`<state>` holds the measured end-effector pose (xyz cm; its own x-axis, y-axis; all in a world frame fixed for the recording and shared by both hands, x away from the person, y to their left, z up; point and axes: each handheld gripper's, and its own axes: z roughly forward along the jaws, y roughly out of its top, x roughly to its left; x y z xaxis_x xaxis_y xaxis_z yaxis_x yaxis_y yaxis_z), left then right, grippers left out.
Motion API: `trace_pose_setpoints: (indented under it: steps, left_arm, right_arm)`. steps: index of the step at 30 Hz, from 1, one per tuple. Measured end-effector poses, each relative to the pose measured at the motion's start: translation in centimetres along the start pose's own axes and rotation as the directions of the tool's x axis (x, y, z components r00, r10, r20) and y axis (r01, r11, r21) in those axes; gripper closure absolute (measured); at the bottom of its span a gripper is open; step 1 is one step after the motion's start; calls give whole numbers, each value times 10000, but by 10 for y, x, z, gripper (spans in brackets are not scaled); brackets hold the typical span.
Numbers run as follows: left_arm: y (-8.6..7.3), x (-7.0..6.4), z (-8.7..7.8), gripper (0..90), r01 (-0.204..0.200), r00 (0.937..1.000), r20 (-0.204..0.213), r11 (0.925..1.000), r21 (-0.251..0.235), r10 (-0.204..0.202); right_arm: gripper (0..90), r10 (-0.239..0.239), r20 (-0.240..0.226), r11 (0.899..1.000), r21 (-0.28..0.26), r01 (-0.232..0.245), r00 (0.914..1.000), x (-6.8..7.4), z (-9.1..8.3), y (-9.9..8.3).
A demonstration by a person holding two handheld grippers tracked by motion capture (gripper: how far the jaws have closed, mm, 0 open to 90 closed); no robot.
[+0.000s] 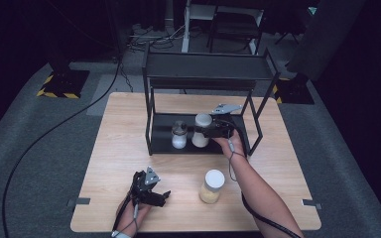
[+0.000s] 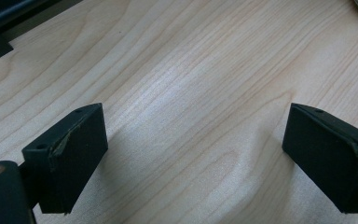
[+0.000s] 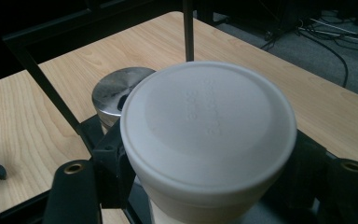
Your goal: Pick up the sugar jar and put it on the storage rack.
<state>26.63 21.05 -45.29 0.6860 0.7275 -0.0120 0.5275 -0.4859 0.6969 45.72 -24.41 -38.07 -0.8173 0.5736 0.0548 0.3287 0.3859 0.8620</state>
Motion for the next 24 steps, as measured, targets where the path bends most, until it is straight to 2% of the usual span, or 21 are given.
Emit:
trace_pose_setpoints:
  steps: [11,24]
  left_arm:
    - [0,0,0,65,3,10000,0,10000,-2,-3]
    - [0,0,0,65,0,10000,0,10000,-2,0]
  right_arm:
    - [330,154,190,9998,98,-155,9997,-3,5,-7]
    - [322,-120,220,9998,144,116,9997,-3,5,-9]
